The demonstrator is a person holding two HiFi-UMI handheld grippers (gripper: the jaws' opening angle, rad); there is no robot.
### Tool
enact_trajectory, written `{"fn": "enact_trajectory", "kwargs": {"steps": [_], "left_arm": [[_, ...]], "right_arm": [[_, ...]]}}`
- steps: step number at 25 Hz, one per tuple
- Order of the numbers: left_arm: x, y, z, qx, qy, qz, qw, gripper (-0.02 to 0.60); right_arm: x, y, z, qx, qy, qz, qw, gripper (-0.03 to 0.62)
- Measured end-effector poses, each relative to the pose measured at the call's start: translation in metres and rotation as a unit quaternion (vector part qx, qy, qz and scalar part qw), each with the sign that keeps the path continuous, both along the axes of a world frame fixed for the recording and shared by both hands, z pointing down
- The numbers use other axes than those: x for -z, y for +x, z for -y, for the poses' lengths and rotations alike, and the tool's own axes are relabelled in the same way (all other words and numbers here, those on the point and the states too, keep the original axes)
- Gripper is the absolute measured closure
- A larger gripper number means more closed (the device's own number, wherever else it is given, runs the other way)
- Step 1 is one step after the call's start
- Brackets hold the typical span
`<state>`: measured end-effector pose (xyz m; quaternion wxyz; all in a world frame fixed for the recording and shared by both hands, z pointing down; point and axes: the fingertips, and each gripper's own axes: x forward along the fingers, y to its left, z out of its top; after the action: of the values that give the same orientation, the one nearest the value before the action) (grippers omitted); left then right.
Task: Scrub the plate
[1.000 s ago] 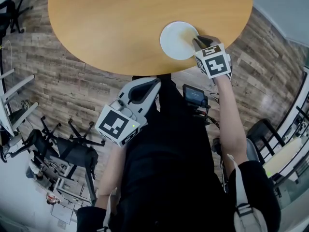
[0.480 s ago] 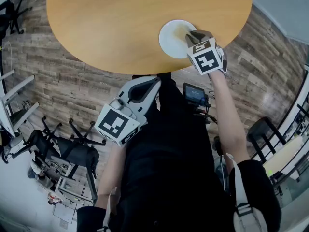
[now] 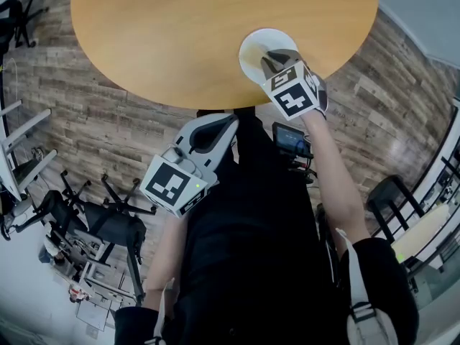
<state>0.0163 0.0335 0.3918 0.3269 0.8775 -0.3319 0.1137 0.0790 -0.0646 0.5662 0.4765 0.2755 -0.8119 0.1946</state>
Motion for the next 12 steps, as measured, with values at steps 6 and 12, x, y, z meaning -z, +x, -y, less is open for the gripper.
{"fn": "enact_trajectory", "kwargs": {"steps": [6, 12], "left_arm": [[0.0, -0.001, -0.002, 0.005, -0.002, 0.0, 1.0, 0.569], [0.001, -0.001, 0.0, 0.007, -0.003, 0.002, 1.0, 0.569]], "right_arm": [[0.001, -0.018, -0.017, 0.023, -0.009, 0.011, 1.0, 0.546], [-0.003, -0.019, -0.019, 0.032, -0.009, 0.011, 0.999, 0.546]]}}
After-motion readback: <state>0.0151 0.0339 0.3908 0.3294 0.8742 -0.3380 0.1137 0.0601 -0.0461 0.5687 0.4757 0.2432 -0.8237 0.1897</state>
